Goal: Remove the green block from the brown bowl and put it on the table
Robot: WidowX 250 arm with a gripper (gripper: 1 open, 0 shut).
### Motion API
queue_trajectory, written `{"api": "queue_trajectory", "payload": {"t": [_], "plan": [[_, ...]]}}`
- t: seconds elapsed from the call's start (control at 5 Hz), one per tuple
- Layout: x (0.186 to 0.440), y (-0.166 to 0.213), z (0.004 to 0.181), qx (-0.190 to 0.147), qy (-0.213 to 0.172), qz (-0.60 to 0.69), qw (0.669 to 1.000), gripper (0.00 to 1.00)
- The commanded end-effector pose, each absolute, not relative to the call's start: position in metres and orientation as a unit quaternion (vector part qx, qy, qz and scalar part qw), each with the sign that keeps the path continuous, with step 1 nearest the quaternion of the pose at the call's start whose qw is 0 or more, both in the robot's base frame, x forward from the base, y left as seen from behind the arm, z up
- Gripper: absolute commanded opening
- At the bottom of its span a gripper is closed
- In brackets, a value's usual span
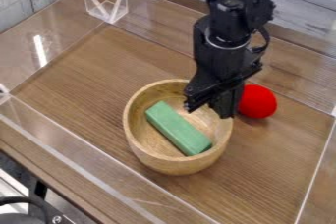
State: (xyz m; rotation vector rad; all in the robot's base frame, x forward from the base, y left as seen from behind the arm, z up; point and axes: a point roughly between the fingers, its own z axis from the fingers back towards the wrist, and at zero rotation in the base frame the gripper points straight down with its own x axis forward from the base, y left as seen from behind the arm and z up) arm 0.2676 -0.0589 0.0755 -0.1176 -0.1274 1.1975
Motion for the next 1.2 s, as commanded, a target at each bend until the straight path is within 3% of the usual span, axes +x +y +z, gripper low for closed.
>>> {"api": "queue_trajectory", "payload": {"t": [0.0, 0.2, 0.4, 0.8, 1.0], "plan": [[0.273, -0.059, 0.082, -0.074, -0.076, 0.561, 0.821, 0.0], [0.27, -0.06, 0.079, -0.075, -0.076, 0.556, 0.824, 0.0], [0.264, -0.054, 0.077, -0.062, -0.078, 0.551, 0.828, 1.0], [0.263, -0.024, 0.072, -0.046, -0.077, 0.5, 0.862, 1.0], [0.261, -0.02, 0.07, -0.035, -0.08, 0.509, 0.856, 1.0]]}}
